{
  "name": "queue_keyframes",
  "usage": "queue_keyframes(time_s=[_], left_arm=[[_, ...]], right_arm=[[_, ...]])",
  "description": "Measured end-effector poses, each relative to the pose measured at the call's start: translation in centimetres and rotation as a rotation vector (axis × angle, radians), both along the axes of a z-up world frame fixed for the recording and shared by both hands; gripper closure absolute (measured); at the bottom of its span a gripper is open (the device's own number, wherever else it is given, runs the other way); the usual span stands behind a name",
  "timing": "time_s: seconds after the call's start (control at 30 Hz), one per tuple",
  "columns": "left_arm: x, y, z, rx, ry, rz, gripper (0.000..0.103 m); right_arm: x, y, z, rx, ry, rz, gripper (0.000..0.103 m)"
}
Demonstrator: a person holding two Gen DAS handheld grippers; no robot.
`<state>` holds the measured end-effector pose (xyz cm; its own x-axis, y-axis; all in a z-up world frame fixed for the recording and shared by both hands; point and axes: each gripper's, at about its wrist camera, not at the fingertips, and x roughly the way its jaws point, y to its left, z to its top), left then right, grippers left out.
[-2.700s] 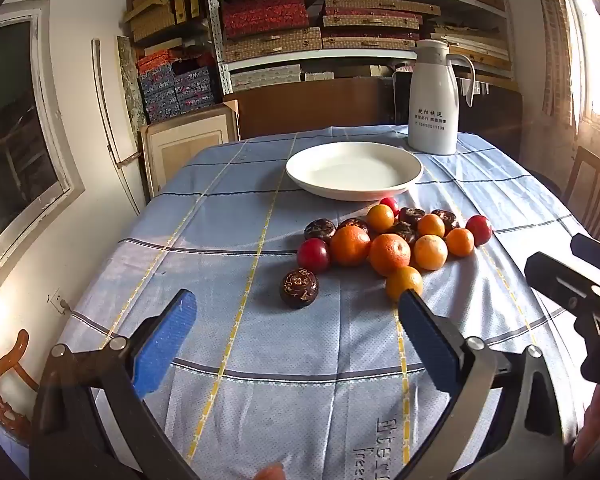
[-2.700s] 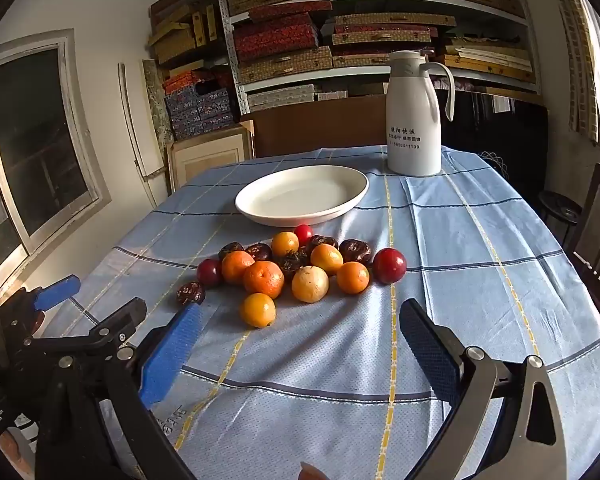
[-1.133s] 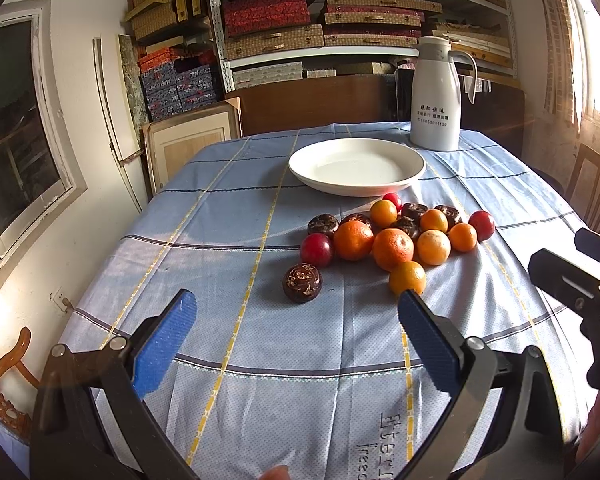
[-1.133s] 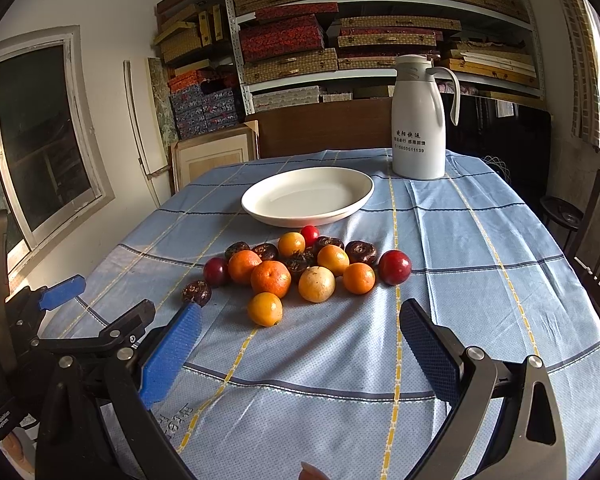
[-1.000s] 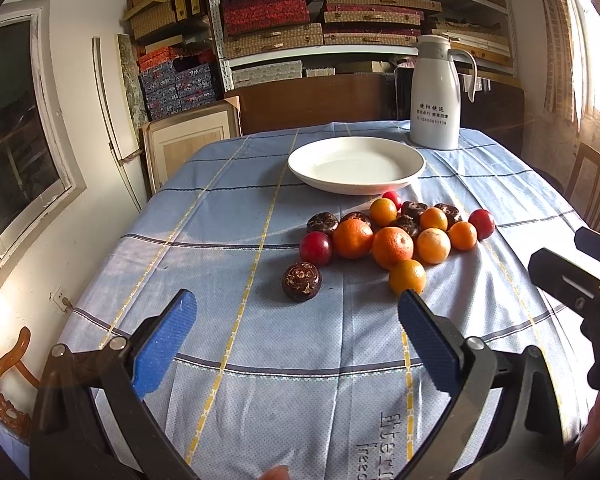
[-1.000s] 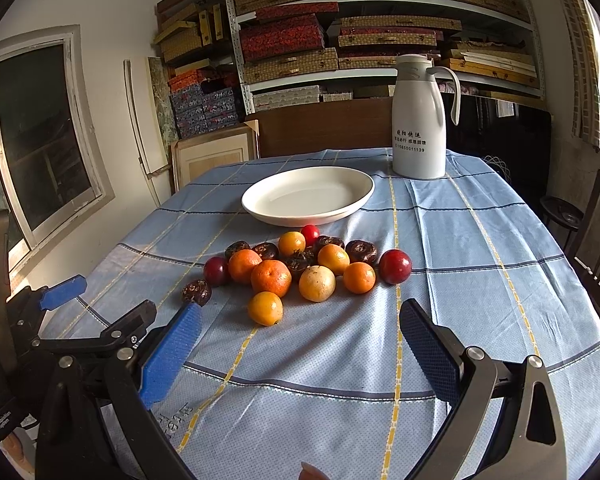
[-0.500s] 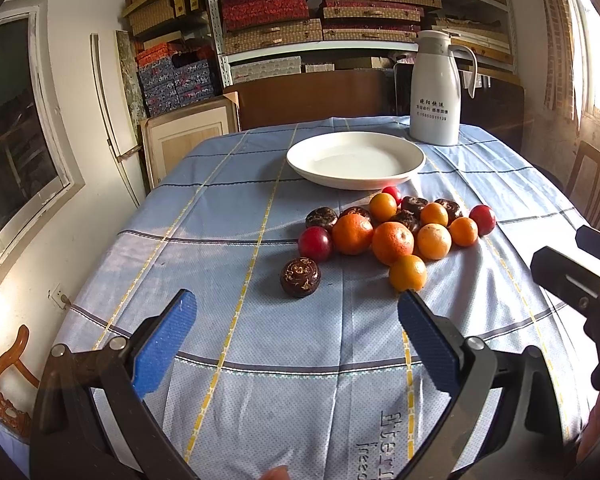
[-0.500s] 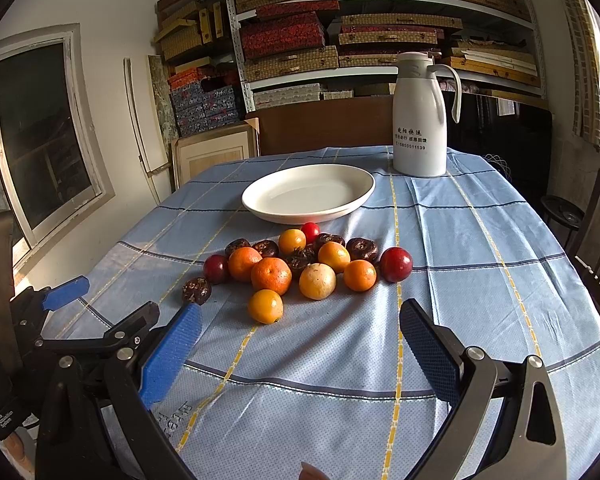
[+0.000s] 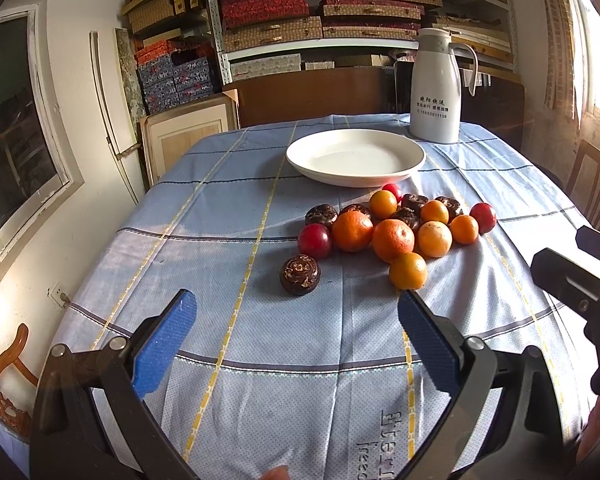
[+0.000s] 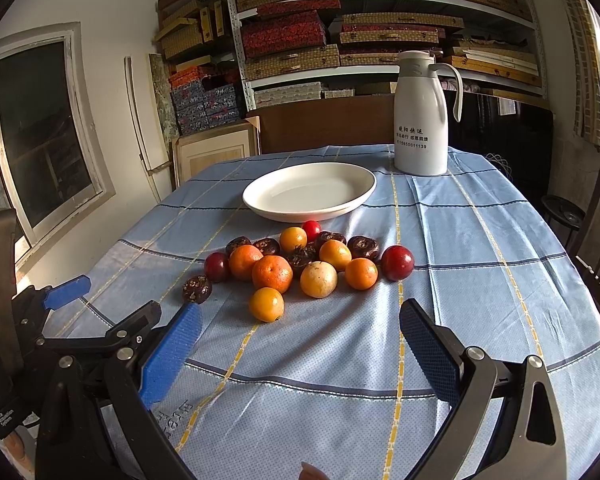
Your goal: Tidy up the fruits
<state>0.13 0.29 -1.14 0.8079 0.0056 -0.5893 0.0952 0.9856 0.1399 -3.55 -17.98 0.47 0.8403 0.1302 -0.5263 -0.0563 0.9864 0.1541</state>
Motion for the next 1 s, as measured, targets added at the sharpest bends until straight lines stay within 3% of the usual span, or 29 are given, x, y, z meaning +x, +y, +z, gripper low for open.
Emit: queue_keyframes(time_s=[0.53,0.67,0.83,1.0], left_arm=[[0.6,-0.2,-0.8,0.003,0.029,-0.003,0.004],[1.5,0.3,-2.0,-0.009,0.093,-0.018,0.004],[3.5,2.0,-5.4,-0.006,0.23,-0.01,0.004],[5.4,3.7,-7.3,-0.038,0.331,-0.01,0.004]], right_arm=[[0.5,-0.1,-0.8,-0.004,0.029,0.007,0.003],[1.8,0.3,-2.3,-0.044,0.116,0.028,0.003],[3.6,0.3,-5.9,-0.124,0.275,0.049,0.003],[4.9,-1.1,-8.1,-0.087,0.382,0.059,0.003]])
